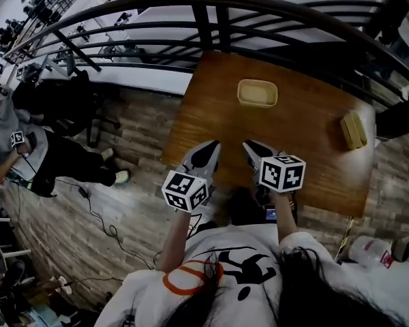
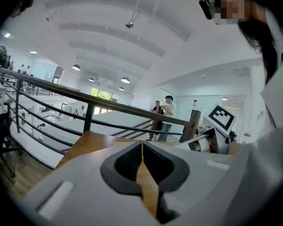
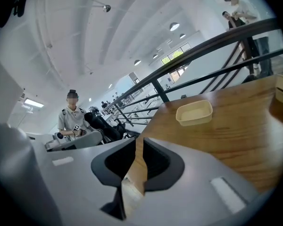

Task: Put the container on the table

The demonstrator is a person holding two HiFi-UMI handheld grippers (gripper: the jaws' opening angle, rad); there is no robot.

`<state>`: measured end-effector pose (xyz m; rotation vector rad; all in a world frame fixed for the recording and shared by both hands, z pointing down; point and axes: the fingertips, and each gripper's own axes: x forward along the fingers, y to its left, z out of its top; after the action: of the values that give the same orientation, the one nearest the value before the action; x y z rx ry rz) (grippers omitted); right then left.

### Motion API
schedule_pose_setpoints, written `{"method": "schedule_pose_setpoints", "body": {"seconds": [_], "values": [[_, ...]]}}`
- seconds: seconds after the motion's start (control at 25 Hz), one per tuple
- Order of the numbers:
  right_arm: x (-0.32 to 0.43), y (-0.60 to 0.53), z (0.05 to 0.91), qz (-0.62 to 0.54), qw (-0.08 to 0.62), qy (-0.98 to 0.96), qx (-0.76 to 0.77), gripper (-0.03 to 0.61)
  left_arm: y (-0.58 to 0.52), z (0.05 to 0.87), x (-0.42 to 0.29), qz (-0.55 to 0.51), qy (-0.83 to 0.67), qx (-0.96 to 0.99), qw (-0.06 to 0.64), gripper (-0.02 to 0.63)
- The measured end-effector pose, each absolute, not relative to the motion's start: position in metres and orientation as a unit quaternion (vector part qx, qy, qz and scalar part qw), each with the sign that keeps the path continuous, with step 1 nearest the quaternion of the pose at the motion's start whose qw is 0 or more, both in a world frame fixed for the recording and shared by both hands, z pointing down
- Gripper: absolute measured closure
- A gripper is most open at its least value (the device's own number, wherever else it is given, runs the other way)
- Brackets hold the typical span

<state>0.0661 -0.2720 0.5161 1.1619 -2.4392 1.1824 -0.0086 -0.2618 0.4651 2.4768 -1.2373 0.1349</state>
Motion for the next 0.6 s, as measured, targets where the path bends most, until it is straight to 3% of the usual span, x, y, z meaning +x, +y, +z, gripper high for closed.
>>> {"method": "schedule_pose_setpoints", "body": {"seconds": [0.6], "values": [[-0.007, -0.073, 0.501, 0.394, 0.049, -0.802, 0.447, 0.518, -0.072, 0.461, -0.081, 0.046, -0.378, 0.908, 0.174, 0.614]]}}
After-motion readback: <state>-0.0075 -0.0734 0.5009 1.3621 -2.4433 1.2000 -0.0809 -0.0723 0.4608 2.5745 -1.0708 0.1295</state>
